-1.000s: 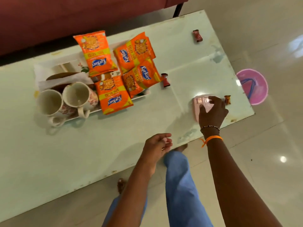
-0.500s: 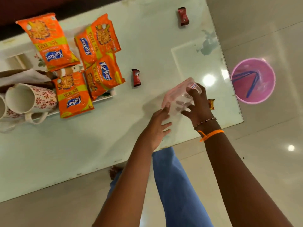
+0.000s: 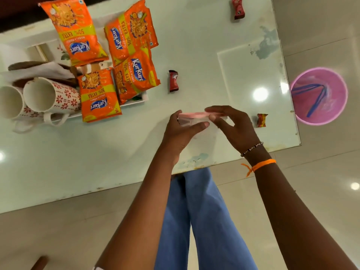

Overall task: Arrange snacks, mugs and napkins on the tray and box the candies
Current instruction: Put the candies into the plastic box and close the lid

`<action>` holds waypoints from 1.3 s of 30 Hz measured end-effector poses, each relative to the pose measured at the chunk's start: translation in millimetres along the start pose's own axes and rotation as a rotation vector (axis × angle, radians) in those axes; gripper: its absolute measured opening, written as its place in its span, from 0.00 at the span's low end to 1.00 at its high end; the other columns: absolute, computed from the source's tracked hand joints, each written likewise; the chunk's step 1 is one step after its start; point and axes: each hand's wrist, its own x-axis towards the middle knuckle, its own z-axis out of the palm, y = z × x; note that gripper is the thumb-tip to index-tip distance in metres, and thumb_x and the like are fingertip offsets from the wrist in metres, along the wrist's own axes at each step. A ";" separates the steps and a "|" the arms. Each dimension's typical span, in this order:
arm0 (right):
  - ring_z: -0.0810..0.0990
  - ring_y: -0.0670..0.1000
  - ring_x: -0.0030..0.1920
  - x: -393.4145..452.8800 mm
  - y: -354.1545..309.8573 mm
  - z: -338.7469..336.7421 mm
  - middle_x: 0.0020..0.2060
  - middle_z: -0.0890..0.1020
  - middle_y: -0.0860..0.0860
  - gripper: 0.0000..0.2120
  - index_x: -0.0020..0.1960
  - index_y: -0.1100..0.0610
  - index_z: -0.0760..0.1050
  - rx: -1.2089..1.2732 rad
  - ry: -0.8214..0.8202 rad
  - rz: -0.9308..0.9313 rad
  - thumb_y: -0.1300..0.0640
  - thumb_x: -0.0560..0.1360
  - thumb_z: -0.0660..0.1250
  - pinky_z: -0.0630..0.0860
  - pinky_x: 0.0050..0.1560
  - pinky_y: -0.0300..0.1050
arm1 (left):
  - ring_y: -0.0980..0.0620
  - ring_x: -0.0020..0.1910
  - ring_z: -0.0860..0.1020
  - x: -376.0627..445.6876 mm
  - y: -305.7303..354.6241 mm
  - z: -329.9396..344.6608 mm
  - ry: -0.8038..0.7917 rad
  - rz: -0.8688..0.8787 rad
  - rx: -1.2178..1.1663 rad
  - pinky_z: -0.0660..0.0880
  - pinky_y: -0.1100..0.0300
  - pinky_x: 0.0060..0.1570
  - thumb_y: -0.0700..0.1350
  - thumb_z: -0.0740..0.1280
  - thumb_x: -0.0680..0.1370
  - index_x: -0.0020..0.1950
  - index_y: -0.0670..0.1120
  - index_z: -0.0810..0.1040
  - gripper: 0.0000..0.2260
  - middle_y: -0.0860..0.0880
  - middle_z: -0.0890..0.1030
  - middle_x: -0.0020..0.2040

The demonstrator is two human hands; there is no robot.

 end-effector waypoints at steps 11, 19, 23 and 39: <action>0.65 0.51 0.33 4.8 13.6 44.2 0.28 0.69 0.56 0.14 0.34 0.61 0.72 -0.160 0.115 0.038 0.58 0.78 0.62 0.60 0.28 0.34 | 0.52 0.63 0.71 -34.5 -47.4 -43.5 -0.102 0.012 0.210 0.71 0.60 0.60 0.48 0.77 0.64 0.72 0.52 0.61 0.41 0.52 0.73 0.66; 0.75 0.60 0.57 42.5 15.5 56.1 0.55 0.78 0.58 0.14 0.58 0.57 0.74 -0.428 0.268 0.229 0.63 0.74 0.61 0.72 0.54 0.48 | 0.55 0.59 0.70 -47.9 -71.4 -69.4 0.185 0.145 0.067 0.71 0.58 0.59 0.42 0.76 0.65 0.72 0.54 0.56 0.42 0.56 0.72 0.59; 0.67 0.62 0.64 70.8 -10.5 77.9 0.68 0.66 0.58 0.27 0.70 0.50 0.62 -0.743 0.093 0.001 0.66 0.73 0.59 0.70 0.58 0.57 | 0.54 0.61 0.70 -46.7 -66.0 -84.6 0.275 0.230 0.091 0.72 0.52 0.61 0.46 0.76 0.66 0.70 0.57 0.59 0.39 0.56 0.71 0.60; 0.78 0.54 0.38 35.1 -31.2 52.1 0.40 0.82 0.60 0.06 0.42 0.62 0.80 -0.283 0.309 -0.119 0.67 0.68 0.65 0.73 0.43 0.43 | 0.53 0.65 0.69 -34.2 -39.8 -58.6 0.256 0.424 0.313 0.74 0.51 0.61 0.41 0.77 0.63 0.65 0.49 0.65 0.34 0.52 0.72 0.66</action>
